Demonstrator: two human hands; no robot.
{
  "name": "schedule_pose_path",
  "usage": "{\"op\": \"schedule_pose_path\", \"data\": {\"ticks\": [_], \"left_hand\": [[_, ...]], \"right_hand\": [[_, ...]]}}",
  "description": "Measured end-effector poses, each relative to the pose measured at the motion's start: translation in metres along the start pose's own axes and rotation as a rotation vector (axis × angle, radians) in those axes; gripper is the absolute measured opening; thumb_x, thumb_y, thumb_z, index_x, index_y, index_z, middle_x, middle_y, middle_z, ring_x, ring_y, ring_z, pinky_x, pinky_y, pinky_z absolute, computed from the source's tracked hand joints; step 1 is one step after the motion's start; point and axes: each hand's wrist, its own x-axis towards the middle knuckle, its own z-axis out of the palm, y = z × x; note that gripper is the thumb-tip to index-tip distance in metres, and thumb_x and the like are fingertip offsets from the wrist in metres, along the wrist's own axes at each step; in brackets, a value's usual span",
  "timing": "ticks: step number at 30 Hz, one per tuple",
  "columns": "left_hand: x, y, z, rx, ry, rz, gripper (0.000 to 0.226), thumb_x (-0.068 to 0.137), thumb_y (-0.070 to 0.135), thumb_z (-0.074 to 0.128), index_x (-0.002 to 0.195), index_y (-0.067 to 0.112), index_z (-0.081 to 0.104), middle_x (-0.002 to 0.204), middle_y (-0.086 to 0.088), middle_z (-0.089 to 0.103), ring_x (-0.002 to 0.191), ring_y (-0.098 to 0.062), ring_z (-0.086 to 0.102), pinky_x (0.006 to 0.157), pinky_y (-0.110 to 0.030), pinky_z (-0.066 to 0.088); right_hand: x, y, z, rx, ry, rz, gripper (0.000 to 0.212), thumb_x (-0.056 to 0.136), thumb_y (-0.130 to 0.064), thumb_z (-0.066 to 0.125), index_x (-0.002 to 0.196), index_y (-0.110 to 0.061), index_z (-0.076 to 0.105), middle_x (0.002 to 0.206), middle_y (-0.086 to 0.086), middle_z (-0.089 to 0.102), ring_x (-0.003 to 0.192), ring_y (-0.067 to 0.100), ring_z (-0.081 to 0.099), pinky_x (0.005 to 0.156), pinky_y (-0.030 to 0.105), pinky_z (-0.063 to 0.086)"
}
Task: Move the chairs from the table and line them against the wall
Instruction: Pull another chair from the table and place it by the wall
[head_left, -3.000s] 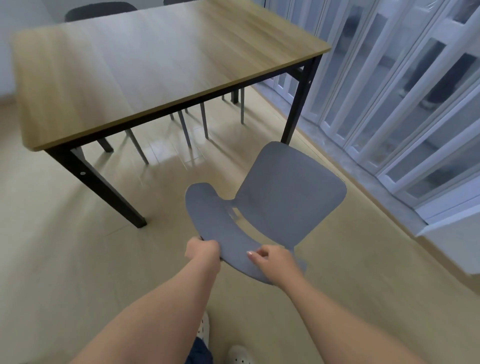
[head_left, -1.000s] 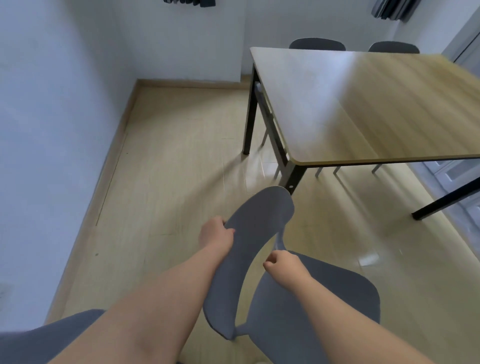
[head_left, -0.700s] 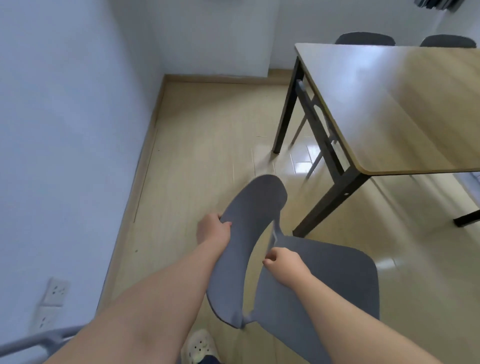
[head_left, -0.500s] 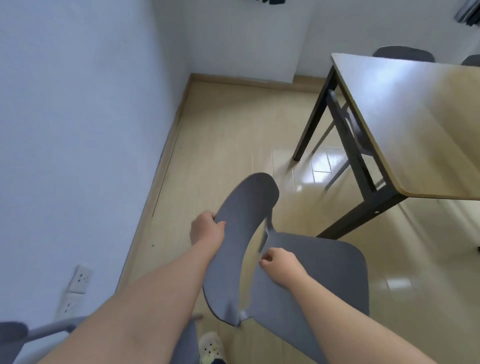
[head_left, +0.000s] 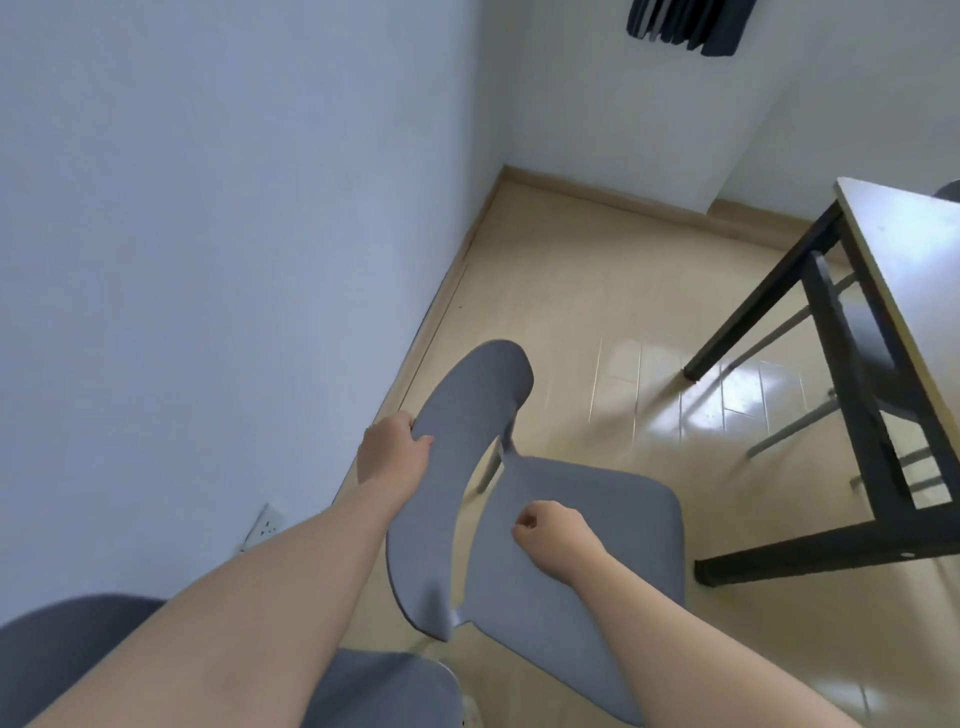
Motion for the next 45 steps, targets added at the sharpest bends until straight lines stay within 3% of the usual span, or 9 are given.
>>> {"op": "schedule_pose_path", "data": {"ticks": [4,8,12,17,24,27,32,41,45], "left_hand": [[0.019,-0.018,-0.031,0.052,0.049,-0.026,0.034,0.091,0.013,0.054,0.061,0.012,0.038,0.063,-0.001,0.045,0.071,-0.027,0.046,0.055,-0.024,0.031],[0.042,-0.051,-0.065,0.036,0.139,-0.101,0.032,0.091,0.013,0.055,0.063,0.011,0.041,0.065,-0.003,0.047,0.071,-0.028,0.047,0.057,-0.026,0.032],[0.052,-0.074,-0.085,-0.144,0.235,-0.191,0.010,0.086,0.004,0.052,0.081,0.012,0.057,0.077,-0.009,0.057,0.072,-0.028,0.048,0.057,-0.027,0.033],[0.035,-0.102,-0.082,-0.107,0.009,-0.273,0.022,0.082,0.009,0.059,0.102,0.010,0.053,0.096,-0.009,0.061,0.080,-0.029,0.056,0.062,-0.028,0.042],[0.037,-0.115,-0.091,0.035,0.080,-0.220,0.023,0.089,0.018,0.058,0.108,0.006,0.052,0.103,-0.011,0.064,0.080,-0.028,0.054,0.066,-0.029,0.041],[0.040,-0.124,-0.108,0.088,0.131,-0.227,0.025,0.090,0.019,0.059,0.111,0.006,0.054,0.109,-0.014,0.065,0.092,-0.032,0.061,0.069,-0.030,0.041],[0.044,-0.153,-0.136,0.126,0.184,-0.286,0.023,0.089,0.020,0.062,0.087,0.007,0.044,0.106,-0.021,0.064,0.099,-0.038,0.062,0.071,-0.034,0.042],[0.045,-0.156,-0.144,0.126,0.326,-0.340,0.029,0.090,0.016,0.062,0.110,-0.004,0.055,0.116,-0.026,0.063,0.109,-0.042,0.059,0.083,-0.041,0.047],[0.040,-0.144,-0.138,0.179,0.357,-0.356,0.031,0.093,-0.003,0.046,0.124,-0.004,0.048,0.130,-0.025,0.054,0.119,-0.043,0.053,0.093,-0.046,0.045]], "right_hand": [[0.005,-0.035,0.007,-0.061,-0.018,-0.050,0.034,0.093,-0.017,0.041,0.118,-0.001,0.058,0.122,0.016,0.064,0.115,0.033,0.059,0.095,0.041,0.050],[0.014,-0.063,0.015,-0.099,-0.030,-0.096,0.034,0.093,-0.017,0.041,0.118,-0.001,0.059,0.121,0.017,0.064,0.113,0.033,0.060,0.080,0.036,0.051],[0.020,-0.084,0.025,-0.119,-0.059,-0.108,0.034,0.094,-0.018,0.042,0.118,-0.001,0.059,0.122,0.016,0.064,0.115,0.032,0.060,0.088,0.040,0.052],[0.028,-0.102,0.038,-0.166,-0.095,-0.125,0.034,0.094,-0.019,0.042,0.118,-0.003,0.059,0.123,0.014,0.064,0.116,0.031,0.059,0.096,0.040,0.050],[0.032,-0.125,0.050,-0.204,-0.132,-0.175,0.034,0.093,-0.021,0.042,0.118,-0.005,0.060,0.121,0.011,0.065,0.113,0.028,0.061,0.094,0.038,0.051],[0.033,-0.129,0.048,-0.217,-0.126,-0.180,0.034,0.093,-0.020,0.042,0.118,-0.005,0.059,0.121,0.011,0.064,0.113,0.029,0.060,0.095,0.038,0.051],[0.036,-0.138,0.048,-0.255,-0.135,-0.209,0.034,0.093,-0.021,0.042,0.117,-0.006,0.060,0.120,0.010,0.065,0.112,0.028,0.061,0.087,0.036,0.051],[0.033,-0.137,0.052,-0.249,-0.172,-0.243,0.032,0.094,-0.021,0.043,0.116,-0.006,0.061,0.118,0.010,0.065,0.106,0.027,0.062,0.074,0.028,0.042],[0.032,-0.133,0.048,-0.241,-0.172,-0.248,0.032,0.095,-0.021,0.043,0.117,-0.006,0.061,0.119,0.010,0.065,0.107,0.027,0.061,0.077,0.030,0.045]]}}
